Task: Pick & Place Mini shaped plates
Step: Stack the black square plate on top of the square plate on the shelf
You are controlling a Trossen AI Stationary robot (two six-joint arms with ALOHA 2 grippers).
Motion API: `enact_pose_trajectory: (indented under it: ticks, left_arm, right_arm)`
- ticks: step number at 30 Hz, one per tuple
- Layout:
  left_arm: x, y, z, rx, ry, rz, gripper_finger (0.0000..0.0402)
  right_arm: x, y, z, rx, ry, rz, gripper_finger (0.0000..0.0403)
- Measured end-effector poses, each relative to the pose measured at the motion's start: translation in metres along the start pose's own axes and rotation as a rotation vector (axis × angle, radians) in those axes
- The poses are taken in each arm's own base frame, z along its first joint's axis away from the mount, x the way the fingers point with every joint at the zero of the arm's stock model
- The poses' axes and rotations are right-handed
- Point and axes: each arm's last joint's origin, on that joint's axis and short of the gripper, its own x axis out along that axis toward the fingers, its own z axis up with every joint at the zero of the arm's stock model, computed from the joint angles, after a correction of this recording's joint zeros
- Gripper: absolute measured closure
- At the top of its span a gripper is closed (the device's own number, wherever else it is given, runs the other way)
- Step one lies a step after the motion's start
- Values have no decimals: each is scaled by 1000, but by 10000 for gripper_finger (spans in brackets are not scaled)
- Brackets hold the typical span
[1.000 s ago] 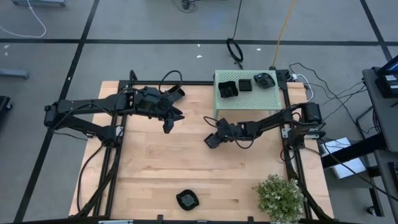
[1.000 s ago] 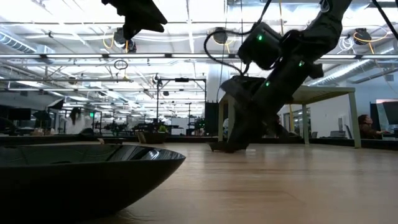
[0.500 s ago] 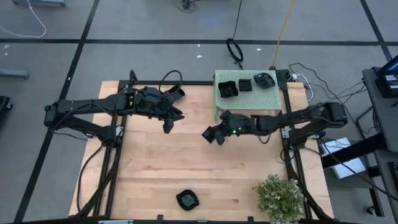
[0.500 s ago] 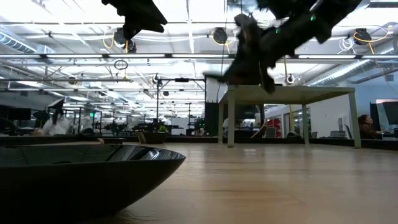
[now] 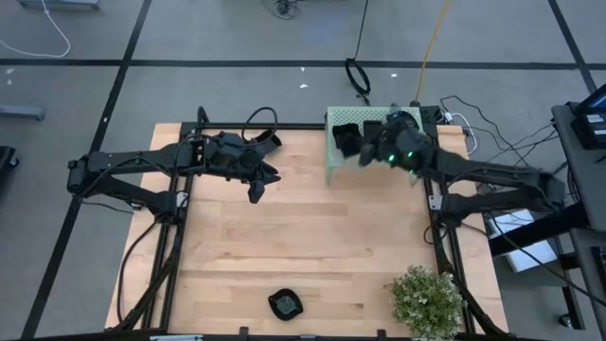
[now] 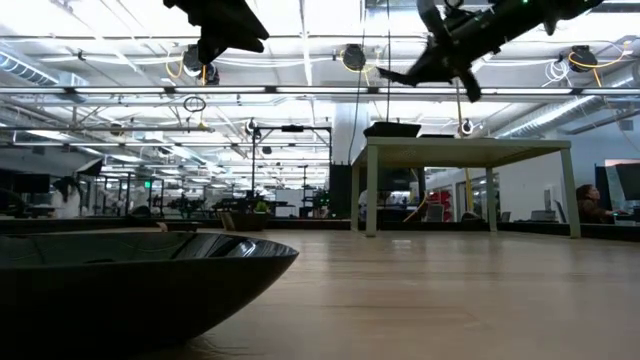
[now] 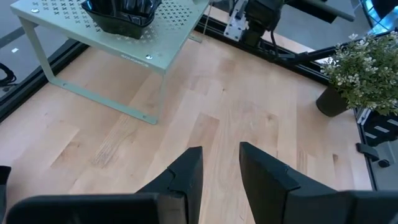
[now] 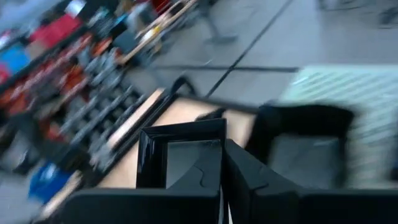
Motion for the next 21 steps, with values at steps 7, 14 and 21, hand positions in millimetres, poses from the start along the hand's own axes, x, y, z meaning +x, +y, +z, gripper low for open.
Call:
enact_pose_trajectory:
  ticks: [7, 14, 21]
  left_arm:
    - [0, 0, 0, 0, 0, 1, 293]
    - [0, 0, 0, 0, -1, 1, 293]
    - [0, 1, 0, 0, -8, 26, 293]
  right_arm:
    - [-8, -42, 30, 61, -16, -92, 403]
    - [-7, -77, 42, 116, 27, -184, 403]
    - [-1, -96, 47, 136, 34, -243, 403]
